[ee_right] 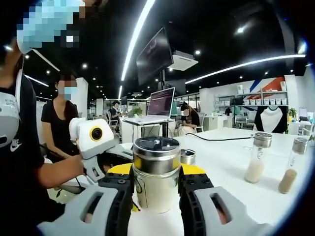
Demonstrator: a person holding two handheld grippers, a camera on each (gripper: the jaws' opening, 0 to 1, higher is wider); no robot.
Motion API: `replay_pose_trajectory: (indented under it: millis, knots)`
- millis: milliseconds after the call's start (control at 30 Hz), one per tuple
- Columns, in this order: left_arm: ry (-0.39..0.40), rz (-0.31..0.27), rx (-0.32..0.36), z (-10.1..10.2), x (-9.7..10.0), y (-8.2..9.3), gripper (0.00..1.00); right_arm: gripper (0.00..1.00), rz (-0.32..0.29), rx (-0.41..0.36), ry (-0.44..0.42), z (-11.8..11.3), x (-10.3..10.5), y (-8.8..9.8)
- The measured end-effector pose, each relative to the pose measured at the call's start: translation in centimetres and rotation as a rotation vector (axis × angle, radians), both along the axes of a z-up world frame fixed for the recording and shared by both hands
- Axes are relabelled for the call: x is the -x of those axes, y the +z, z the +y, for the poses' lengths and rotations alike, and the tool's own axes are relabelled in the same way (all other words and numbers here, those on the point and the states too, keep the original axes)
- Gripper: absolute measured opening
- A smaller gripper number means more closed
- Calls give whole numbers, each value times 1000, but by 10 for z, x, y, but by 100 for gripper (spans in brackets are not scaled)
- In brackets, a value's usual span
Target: Rotate the seasoning bottle until the label or dispensing opening points toward the visible target arrow and the bottle remains upright within the marked orientation range
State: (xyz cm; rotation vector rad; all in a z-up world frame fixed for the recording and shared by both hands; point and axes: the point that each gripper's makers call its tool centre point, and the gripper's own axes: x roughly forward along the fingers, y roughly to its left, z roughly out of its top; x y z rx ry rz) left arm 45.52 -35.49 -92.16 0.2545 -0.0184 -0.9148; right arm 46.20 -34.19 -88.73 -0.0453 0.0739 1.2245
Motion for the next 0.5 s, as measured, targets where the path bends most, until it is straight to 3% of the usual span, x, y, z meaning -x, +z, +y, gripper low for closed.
replay_pose_trajectory:
  millis: [133, 200, 267, 400, 500]
  knots:
    - [37, -15, 17, 6, 0, -1, 68, 32, -7, 16, -26, 0, -10, -4]
    - [103, 18, 61, 13, -5, -3, 74, 32, -2, 17, -25, 0, -16, -8]
    - [117, 68, 119, 15, -4, -5, 78, 32, 16, 22, -40, 0, -24, -14]
    - [156, 60, 139, 22, -4, -4, 88, 32, 13, 60, -82, -4, -42, -24]
    - [200, 93, 169, 31, -9, -5, 95, 32, 41, 53, -90, -7, -50, -28]
